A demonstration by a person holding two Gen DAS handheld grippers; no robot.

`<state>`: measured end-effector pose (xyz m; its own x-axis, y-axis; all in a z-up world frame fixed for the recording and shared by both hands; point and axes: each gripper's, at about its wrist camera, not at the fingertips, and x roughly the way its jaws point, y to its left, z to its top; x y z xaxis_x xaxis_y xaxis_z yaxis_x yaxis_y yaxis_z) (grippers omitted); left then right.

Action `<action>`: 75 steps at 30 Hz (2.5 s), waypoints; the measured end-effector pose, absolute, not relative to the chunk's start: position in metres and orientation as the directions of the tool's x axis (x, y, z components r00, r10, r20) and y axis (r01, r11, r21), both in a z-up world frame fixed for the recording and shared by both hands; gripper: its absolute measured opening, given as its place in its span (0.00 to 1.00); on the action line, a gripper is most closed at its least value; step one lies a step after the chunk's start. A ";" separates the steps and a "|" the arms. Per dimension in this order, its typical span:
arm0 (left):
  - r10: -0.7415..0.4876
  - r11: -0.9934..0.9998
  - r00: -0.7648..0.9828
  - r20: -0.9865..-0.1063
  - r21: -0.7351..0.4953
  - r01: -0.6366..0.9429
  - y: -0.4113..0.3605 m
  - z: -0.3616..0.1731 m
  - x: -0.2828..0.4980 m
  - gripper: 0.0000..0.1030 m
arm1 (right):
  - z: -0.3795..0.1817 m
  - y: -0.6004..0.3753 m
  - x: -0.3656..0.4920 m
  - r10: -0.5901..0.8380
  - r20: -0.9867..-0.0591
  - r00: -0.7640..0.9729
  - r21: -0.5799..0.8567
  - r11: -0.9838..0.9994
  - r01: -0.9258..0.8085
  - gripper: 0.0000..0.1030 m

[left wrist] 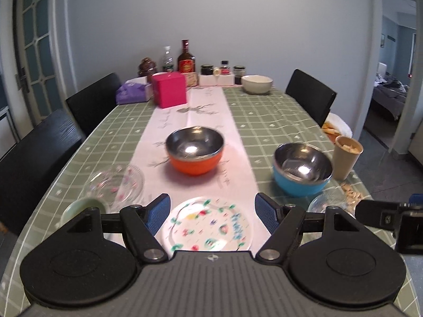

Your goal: Organize plates and bowls

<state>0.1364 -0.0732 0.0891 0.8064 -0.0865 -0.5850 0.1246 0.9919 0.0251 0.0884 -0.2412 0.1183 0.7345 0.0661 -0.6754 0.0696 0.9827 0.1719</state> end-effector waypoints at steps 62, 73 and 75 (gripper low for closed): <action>-0.097 0.969 0.598 -0.795 0.062 0.240 -0.189 -0.005 0.298 0.19 | 0.028 -0.317 0.262 0.060 -0.731 0.680 0.217 0.965 0.148 0.15; -0.123 0.984 0.625 -0.771 -0.015 0.175 -0.130 0.044 0.247 0.19 | 0.085 -0.278 0.218 0.121 -0.691 0.713 0.271 0.957 0.100 0.15; -0.107 0.990 0.621 -0.777 -0.022 0.143 -0.115 0.049 0.231 0.19 | 0.093 -0.268 0.205 0.162 -0.688 0.708 0.298 0.952 0.072 0.15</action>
<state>0.2309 -0.1153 0.0494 0.6209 -0.1070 -0.7766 0.1426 0.9895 -0.0224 0.2052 -0.2683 0.0926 0.7076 0.1622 -0.6877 0.0718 0.9518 0.2983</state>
